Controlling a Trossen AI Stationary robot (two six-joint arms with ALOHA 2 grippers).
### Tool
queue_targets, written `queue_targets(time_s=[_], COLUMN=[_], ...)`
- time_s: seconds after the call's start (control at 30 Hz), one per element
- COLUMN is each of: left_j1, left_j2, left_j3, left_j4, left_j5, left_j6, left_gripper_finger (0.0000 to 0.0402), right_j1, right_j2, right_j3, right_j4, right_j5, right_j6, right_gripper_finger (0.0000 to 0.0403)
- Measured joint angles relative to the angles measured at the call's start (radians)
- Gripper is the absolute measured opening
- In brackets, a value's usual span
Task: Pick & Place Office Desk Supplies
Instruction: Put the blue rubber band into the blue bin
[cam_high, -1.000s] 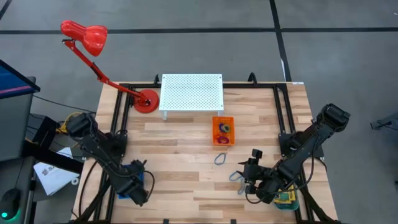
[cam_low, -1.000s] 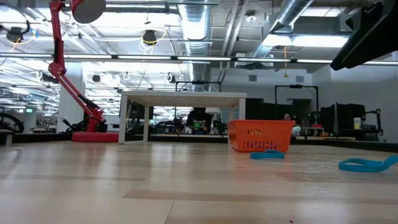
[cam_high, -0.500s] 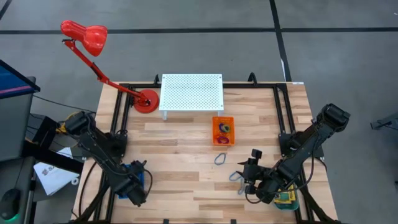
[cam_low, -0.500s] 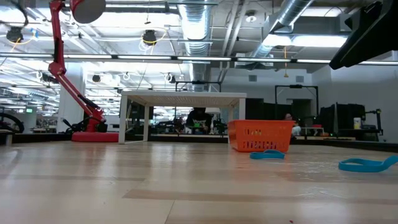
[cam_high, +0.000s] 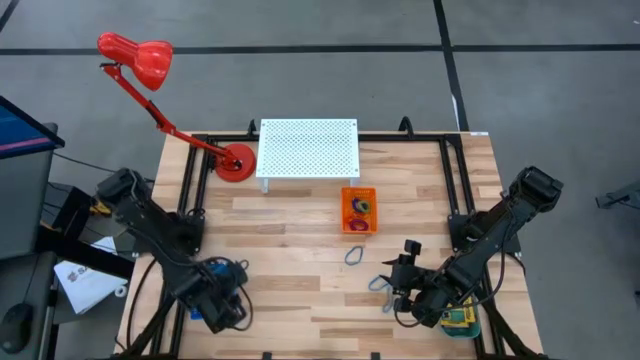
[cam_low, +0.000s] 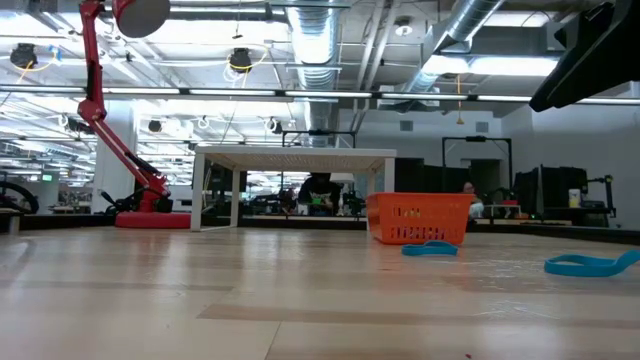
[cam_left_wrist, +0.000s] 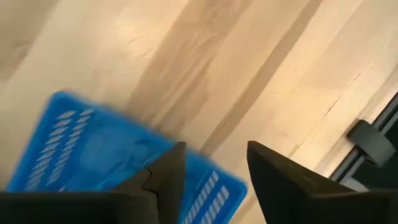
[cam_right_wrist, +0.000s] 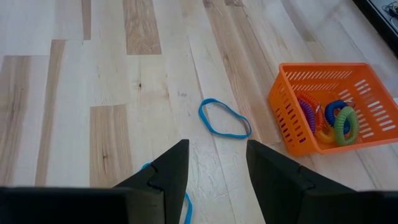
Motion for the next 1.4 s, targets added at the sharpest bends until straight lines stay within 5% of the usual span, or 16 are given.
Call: queue_targets(time_s=[0.3, 0.7, 1.07, 1.4], left_j1=[0.036, 0.02, 0.047, 0.19], left_j2=[0.181, 0.191, 0.187, 0.188], left_j3=[-0.002, -0.002, -0.002, -0.002], left_j4=[0.117, 0.138, 0.398, 0.758], left_j5=[0.133, 0.144, 0.02, -0.24], left_j6=[0.119, 0.115, 0.298, 0.781], left_gripper_finger=[0.0134, 0.0121, 0.0121, 0.0121], right_j1=[0.0, 0.0, -0.003, -0.039], right_j2=[0.0, 0.0, 0.0, 0.0], right_j3=[0.0, 0.0, 0.0, 0.0], right_j4=[0.0, 0.0, 0.0, -0.08], right_j5=[-0.002, -0.006, -0.007, -0.026], right_j6=[0.0, 0.0, 0.0, 0.056], right_gripper_finger=[0.0157, 0.0157, 0.0157, 0.0157])
